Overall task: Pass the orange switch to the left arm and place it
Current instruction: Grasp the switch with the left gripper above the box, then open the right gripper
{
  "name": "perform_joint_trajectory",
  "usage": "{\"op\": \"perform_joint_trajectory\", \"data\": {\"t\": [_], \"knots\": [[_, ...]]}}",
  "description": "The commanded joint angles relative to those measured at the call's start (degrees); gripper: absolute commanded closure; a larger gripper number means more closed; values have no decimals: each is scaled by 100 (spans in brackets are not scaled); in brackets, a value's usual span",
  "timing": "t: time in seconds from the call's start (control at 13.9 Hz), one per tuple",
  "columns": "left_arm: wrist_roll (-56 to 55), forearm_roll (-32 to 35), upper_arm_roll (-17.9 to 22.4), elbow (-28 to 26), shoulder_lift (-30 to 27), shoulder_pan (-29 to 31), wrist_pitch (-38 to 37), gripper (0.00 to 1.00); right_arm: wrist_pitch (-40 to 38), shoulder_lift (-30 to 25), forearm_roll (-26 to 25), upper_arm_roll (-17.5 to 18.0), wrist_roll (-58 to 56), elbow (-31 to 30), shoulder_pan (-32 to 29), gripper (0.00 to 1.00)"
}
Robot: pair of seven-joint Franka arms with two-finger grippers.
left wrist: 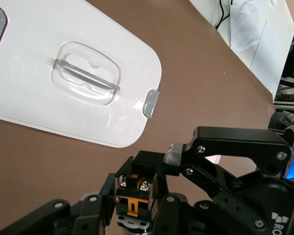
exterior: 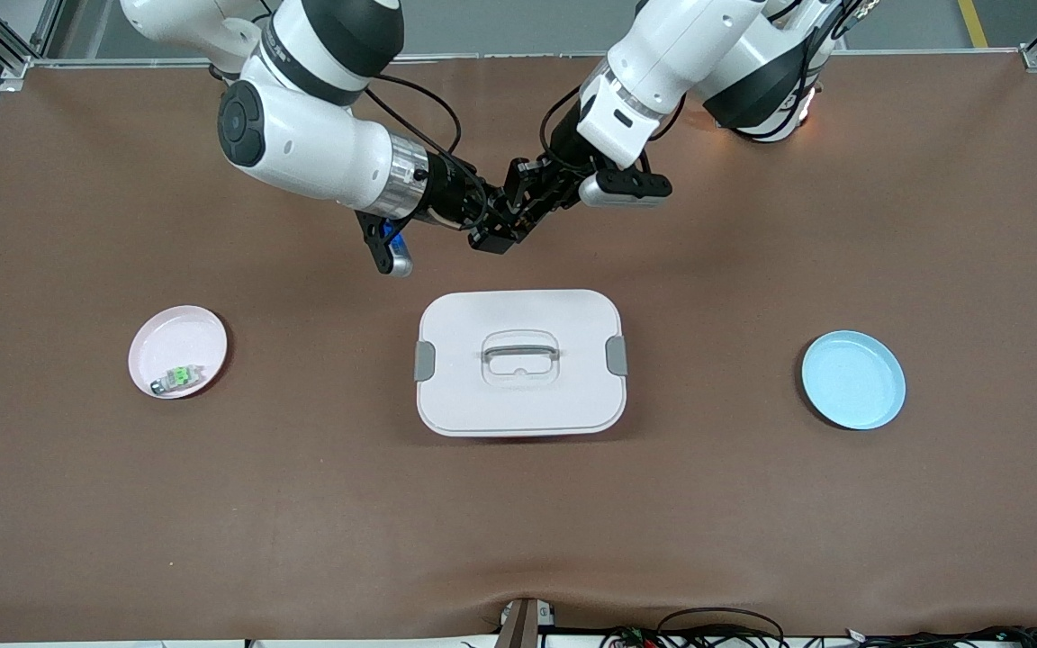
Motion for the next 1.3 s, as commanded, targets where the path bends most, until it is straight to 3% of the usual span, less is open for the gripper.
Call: {"op": "perform_joint_trajectory", "data": {"t": [0.0,0.07,0.43,0.72,1.08,1.23], "knots": [[-6,-3,-15,-5,7,22,-54,100,-29,12,76,-51,91,142,35,10],[-15,14,-15,4,-2,30,-62,100,-29,12,76,-51,91,151,35,0],[134,50,99,196,-37,101,-649,100,-47,12,67,-51,91,195,44,0],[897,50,178,557,-28,679,-1582,100,-256,3,58,-68,74,300,-52,0],[2214,268,196,566,-28,1532,-2425,100,-1889,-409,-29,-121,-1039,388,-684,0],[2698,698,204,566,6,1822,-2698,100,-2408,-646,-483,-112,-1541,362,-931,0]]}}
